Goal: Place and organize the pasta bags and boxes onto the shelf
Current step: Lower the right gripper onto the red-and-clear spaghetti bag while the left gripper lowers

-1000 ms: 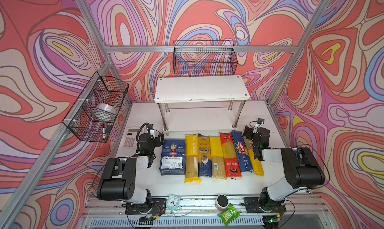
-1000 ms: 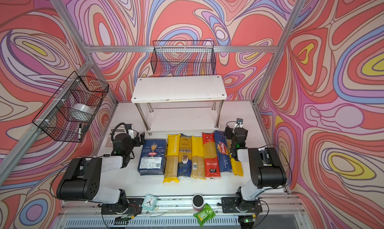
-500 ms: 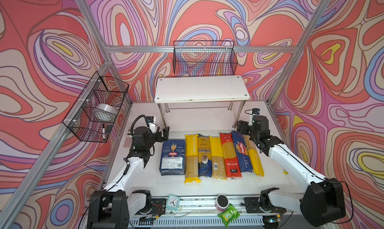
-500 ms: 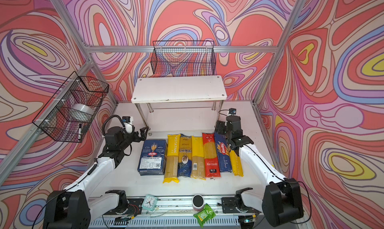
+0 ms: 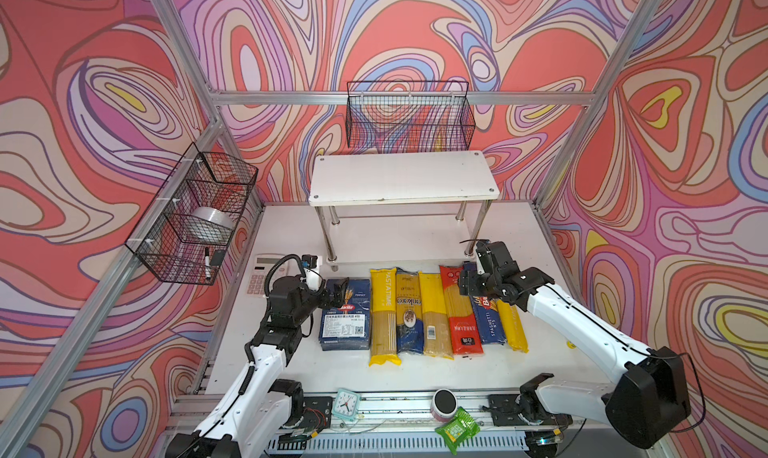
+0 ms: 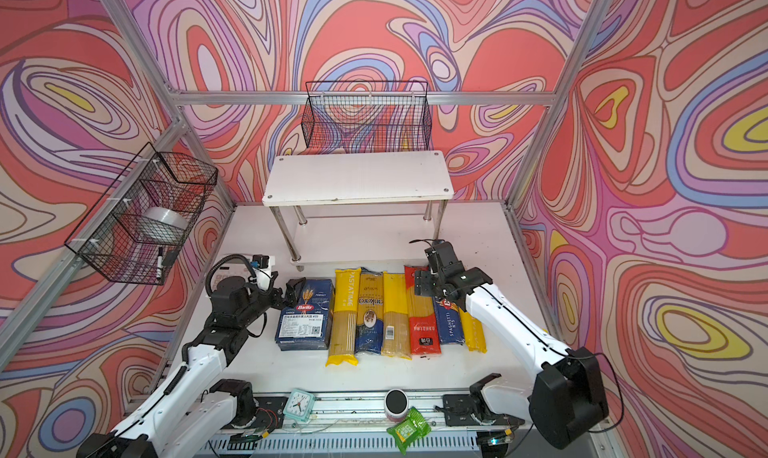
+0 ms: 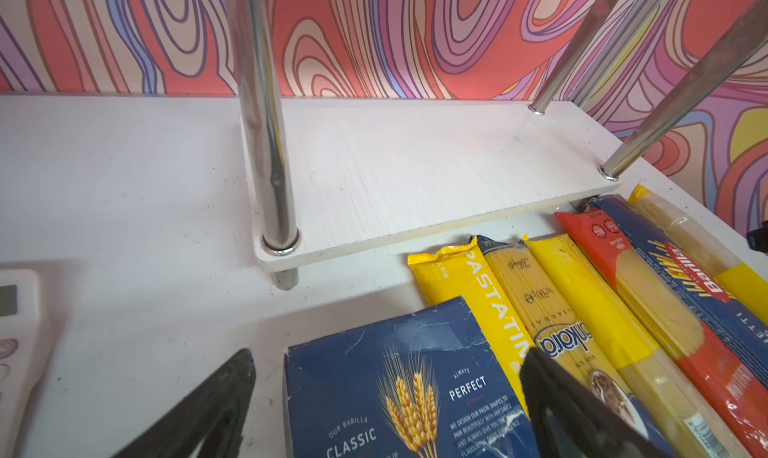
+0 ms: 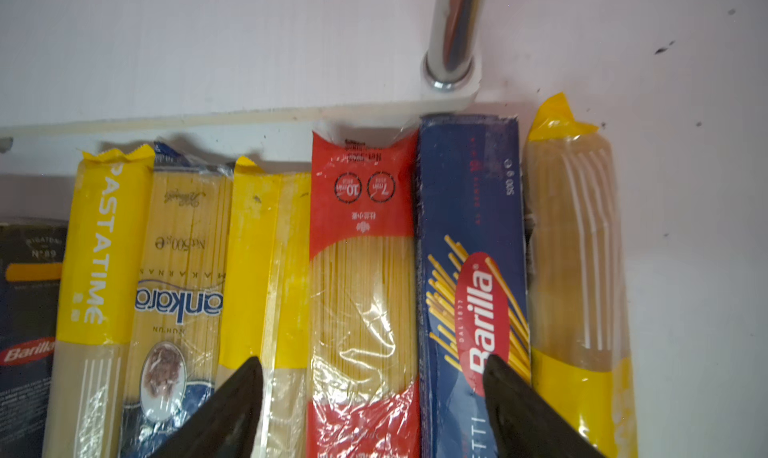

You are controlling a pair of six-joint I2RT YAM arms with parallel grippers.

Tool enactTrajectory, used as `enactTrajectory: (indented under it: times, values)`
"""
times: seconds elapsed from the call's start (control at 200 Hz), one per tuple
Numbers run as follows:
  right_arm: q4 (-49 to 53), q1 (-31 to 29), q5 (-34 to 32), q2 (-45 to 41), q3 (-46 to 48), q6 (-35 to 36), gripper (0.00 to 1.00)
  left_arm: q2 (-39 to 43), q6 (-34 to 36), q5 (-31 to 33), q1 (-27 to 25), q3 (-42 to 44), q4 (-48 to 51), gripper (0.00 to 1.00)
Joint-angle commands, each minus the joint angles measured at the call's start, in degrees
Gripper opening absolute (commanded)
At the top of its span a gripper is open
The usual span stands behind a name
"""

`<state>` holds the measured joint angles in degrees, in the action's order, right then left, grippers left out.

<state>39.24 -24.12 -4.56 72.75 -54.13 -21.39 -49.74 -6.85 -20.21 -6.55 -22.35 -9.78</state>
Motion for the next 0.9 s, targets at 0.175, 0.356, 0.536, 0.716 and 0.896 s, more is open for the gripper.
enactTrajectory:
  times: [0.175, 0.356, 0.536, 0.716, 0.896]
  values:
    - [0.68, -2.91, 4.19, 5.37, 1.54, -2.33, 0.85, -1.67, 1.16, -5.55, -0.31, 0.49, -0.16, 1.0]
    - [0.26, -3.15, 2.71, 7.21, 2.65, -2.67, 0.86, -2.01, 0.89, -4.6, -0.31, 0.22, -0.04, 1.0]
    - [-1.96, -3.14, 3.64, 9.12, 4.78, -2.32, 0.86, -0.42, 0.72, -3.87, -0.31, 1.12, -0.24, 1.0]
    - [-3.0, -3.21, 3.4, 11.16, 4.49, -2.09, 0.88, -0.25, 0.51, -3.43, -0.31, 1.21, -0.33, 1.0]
    - [-4.71, -3.17, 4.68, 13.43, 5.47, -2.28, 0.89, -1.05, 0.46, -3.58, -0.31, 0.77, -0.23, 1.0]
